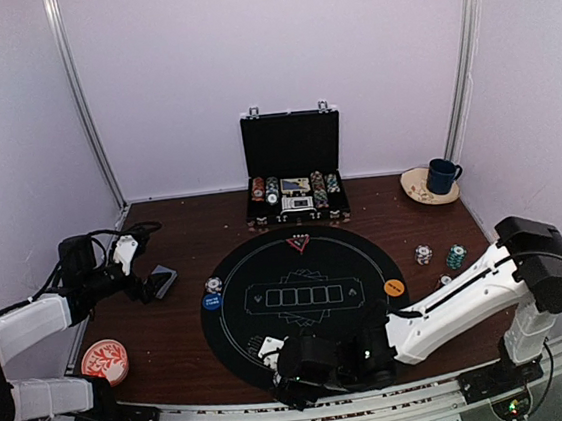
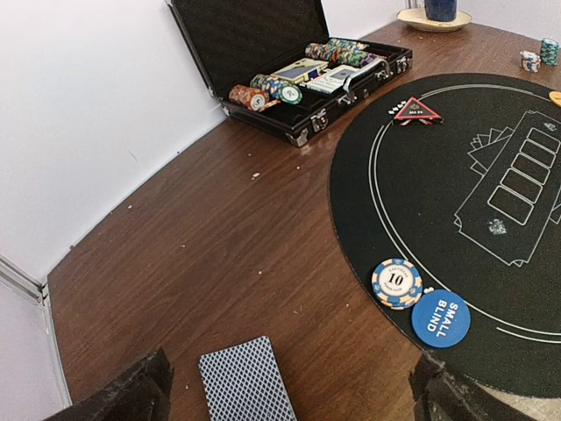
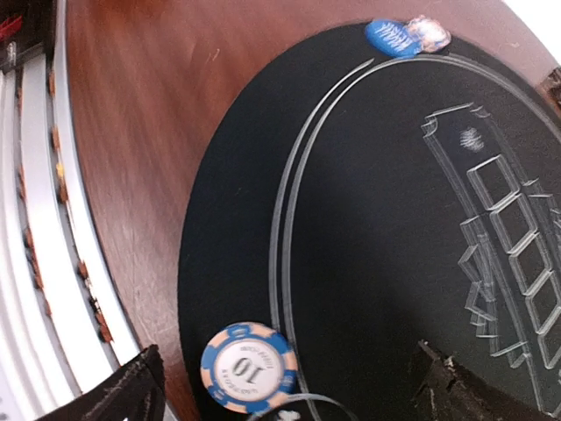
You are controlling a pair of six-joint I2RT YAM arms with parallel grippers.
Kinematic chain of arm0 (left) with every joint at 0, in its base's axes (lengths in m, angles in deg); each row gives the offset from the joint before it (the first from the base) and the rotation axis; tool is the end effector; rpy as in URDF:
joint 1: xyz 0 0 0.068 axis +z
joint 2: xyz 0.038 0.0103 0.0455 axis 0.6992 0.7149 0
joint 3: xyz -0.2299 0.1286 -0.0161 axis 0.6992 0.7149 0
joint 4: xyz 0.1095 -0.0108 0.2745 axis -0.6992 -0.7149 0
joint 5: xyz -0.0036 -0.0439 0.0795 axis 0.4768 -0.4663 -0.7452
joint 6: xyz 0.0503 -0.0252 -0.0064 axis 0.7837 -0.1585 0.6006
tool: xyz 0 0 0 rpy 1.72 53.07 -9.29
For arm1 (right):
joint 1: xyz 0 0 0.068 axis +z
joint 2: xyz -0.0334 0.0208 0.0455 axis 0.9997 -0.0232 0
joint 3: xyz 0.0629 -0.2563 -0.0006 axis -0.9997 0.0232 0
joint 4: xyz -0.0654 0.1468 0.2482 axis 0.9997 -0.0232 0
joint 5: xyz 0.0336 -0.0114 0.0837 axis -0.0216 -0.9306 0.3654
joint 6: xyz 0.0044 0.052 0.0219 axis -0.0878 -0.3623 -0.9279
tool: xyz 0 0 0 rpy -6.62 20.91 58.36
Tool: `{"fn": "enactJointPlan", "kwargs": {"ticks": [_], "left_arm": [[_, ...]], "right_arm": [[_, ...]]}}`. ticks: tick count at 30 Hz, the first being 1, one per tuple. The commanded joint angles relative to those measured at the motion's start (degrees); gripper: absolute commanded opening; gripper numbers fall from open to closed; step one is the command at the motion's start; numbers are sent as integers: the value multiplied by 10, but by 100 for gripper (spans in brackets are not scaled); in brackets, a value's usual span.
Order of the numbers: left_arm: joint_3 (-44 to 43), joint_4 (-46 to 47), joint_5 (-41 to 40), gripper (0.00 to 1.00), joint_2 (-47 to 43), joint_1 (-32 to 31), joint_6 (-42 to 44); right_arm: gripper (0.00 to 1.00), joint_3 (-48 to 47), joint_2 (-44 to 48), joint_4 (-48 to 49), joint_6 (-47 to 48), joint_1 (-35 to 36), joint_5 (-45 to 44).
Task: Distribute texas hold em gaming equipment
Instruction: Place the poker chips pile in the dealer area, then pick up the pile of poker chips from the pile of poker chips.
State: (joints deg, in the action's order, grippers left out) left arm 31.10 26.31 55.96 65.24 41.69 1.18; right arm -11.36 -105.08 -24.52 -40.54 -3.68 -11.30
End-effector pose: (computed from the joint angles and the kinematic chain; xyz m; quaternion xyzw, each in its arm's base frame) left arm 0.2563 -0.0319 0.1709 0.3194 0.7760 -0.1292 0.5282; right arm 0.0455 0.3940 0.1132 -0.5126 0.7771 0.1708 0.3227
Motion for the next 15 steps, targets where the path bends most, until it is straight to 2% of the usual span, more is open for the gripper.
{"fn": "enactJointPlan", "kwargs": {"ticks": [1, 8, 15], "left_arm": [[2, 24, -1, 98, -2, -1, 3], [2, 24, -2, 98, -1, -1, 4], [2, 24, -1, 98, -1, -1, 2]], "right_arm": [[100, 16, 94, -31, -33, -39, -55], [100, 69, 222, -99, -106, -128, -146], [100, 130, 339, -166, -190, -309, -210]]}}
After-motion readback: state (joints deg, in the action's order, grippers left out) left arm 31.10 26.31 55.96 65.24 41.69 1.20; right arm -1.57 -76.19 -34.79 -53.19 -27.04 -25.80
